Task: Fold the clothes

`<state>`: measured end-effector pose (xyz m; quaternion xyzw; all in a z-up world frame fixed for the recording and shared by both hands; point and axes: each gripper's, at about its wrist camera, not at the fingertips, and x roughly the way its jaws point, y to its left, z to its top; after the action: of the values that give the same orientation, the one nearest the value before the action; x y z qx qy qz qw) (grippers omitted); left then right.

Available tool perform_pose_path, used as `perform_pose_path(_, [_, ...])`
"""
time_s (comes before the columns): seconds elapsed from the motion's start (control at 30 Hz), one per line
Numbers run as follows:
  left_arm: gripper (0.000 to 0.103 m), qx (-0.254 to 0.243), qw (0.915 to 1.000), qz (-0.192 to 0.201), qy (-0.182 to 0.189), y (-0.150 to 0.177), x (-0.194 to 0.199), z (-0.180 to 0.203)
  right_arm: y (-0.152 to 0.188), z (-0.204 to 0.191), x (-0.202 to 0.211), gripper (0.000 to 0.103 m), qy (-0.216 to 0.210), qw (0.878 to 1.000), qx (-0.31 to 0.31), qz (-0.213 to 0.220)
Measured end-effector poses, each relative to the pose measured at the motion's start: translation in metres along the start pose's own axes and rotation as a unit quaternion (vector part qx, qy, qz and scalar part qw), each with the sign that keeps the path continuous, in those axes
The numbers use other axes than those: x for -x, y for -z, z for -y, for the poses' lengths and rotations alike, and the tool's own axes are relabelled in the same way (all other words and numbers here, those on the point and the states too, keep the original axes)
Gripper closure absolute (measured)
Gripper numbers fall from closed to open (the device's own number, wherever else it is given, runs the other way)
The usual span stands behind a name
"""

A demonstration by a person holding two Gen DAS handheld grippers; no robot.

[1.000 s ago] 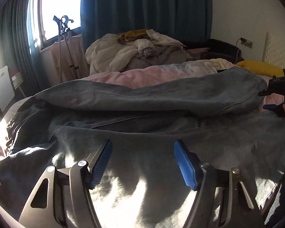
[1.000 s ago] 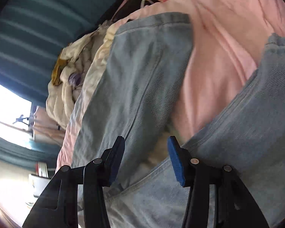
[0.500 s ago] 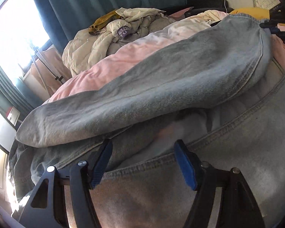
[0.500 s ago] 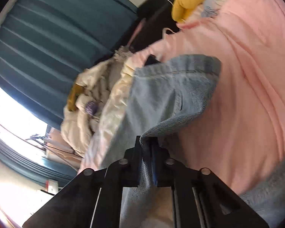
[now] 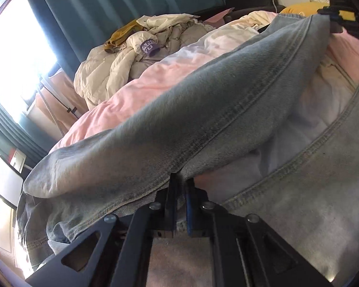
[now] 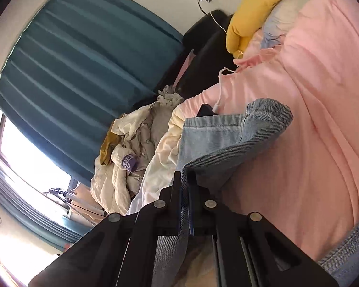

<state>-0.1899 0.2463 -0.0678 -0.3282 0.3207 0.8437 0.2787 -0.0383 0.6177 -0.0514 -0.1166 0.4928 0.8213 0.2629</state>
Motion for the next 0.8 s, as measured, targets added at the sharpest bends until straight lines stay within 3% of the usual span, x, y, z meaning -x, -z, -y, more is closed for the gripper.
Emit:
perform_pose_path(0.07, [0.098,0.002,0.9998,0.008,0.018,0.004,0.015,-0.008,-0.002,0.000,0.005,0.100,0.013,1.000,0.005,0.011])
perform_pose_path(0.17, [0.098,0.010,0.9987,0.006,0.050,0.017,0.030,-0.017,0.000,0.008,0.012,0.100,0.066,0.998,0.002,0.011])
perform_pose_path(0.3, [0.098,0.014,0.9980,-0.012,0.060,0.036,0.029,-0.012,0.010,0.038,0.011,0.100,0.162,0.986,-0.023,-0.033])
perform_pose_path(0.37, [0.098,0.036,0.9971,-0.013,0.065,0.042,0.027,-0.012,0.015,0.052,0.007,0.101,0.175,0.982,-0.035,-0.062])
perform_pose_path(0.47, [0.096,0.072,0.9950,-0.005,0.068,0.042,0.032,-0.016,0.014,0.045,0.008,0.100,0.178,0.982,-0.001,-0.067])
perform_pose_path(0.63, [0.079,0.129,0.9879,-0.001,0.086,0.047,0.054,-0.024,0.015,0.041,0.027,0.097,0.173,0.982,0.015,-0.069])
perform_pose_path(0.7, [0.049,0.155,0.9834,0.012,0.093,0.056,0.071,-0.031,0.015,0.037,0.034,0.096,0.186,0.980,0.034,-0.066])
perform_pose_path(0.8, [0.049,0.198,0.9764,0.040,0.076,0.076,0.101,-0.044,0.014,0.039,0.038,0.096,0.193,0.978,0.034,-0.077])
